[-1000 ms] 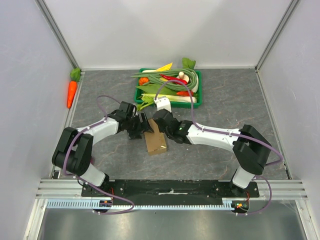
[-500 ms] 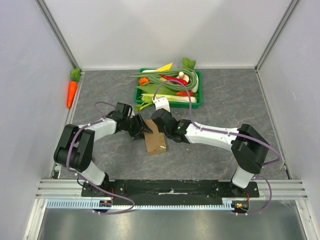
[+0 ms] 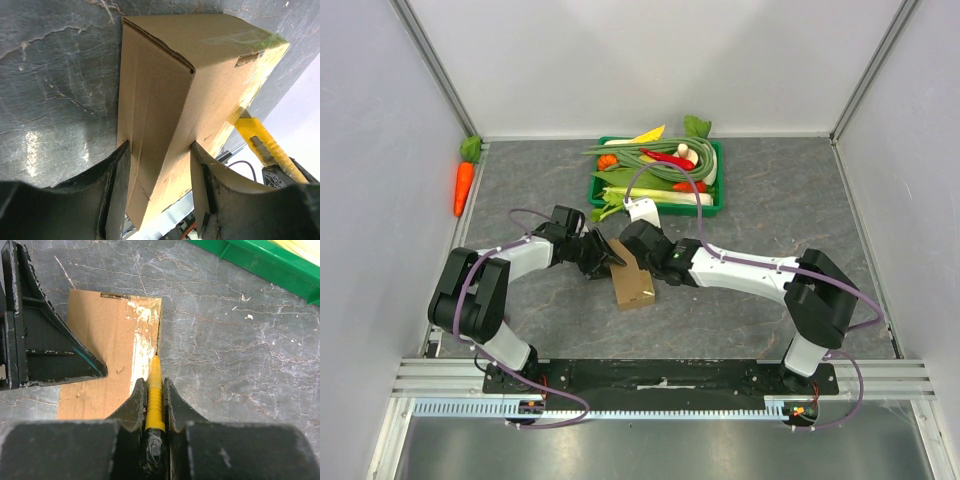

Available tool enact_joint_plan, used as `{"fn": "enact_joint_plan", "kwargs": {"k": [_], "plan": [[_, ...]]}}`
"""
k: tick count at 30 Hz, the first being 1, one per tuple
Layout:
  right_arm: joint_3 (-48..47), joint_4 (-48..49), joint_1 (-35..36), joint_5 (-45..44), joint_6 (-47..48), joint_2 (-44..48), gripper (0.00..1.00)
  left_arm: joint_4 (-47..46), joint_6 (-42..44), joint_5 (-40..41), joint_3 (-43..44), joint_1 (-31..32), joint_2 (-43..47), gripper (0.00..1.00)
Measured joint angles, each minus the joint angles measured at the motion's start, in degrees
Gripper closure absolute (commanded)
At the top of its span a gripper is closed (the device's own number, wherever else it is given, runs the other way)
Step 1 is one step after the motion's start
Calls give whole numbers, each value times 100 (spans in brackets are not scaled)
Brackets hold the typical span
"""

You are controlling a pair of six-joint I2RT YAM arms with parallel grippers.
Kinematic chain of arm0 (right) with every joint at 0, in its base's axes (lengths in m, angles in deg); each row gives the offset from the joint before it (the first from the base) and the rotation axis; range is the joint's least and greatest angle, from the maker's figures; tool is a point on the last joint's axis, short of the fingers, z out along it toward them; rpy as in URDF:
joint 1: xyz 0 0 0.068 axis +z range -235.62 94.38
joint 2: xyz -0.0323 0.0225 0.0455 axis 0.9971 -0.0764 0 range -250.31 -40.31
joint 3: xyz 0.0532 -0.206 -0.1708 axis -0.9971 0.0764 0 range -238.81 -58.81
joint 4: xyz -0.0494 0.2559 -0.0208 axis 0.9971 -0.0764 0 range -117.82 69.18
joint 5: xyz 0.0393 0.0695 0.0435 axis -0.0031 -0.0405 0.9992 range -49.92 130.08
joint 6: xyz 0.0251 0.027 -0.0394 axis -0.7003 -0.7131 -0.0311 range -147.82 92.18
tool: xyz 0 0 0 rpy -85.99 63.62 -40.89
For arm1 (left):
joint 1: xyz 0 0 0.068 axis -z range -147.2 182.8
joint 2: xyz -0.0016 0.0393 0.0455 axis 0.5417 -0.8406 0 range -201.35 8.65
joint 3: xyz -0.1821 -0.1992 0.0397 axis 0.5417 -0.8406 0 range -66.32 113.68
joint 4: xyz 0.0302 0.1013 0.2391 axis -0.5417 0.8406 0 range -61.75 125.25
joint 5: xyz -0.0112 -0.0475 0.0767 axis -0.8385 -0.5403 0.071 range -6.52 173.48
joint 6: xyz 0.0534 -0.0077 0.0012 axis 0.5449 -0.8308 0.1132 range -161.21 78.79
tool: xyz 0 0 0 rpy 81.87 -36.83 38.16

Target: Unpack the express box

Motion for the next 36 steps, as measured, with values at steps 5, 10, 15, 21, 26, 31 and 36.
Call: {"fn": "enact_joint_plan", "kwargs": {"k": [5, 10, 15, 21, 26, 31, 36], "plan": [[-2, -151, 35, 20, -111, 55, 100, 0, -85, 33, -9, 2, 11, 66], [-2, -376, 81, 68, -223, 160, 100, 20, -155, 114, -9, 24, 42, 67], [63, -529, 105, 160, -315, 317, 100, 26, -212, 162, -13, 31, 59, 67], [210, -643, 160, 297, -411, 525, 100, 17, -291, 210, -28, 46, 76, 68], [236, -800, 203, 376, -448, 616, 100, -24, -382, 240, -72, 48, 107, 69], [275, -975, 221, 535, -498, 758, 100, -66, -470, 258, -105, 50, 129, 70], [393, -1016, 223, 671, -542, 929, 100, -96, -514, 258, -122, 50, 131, 70]]}}
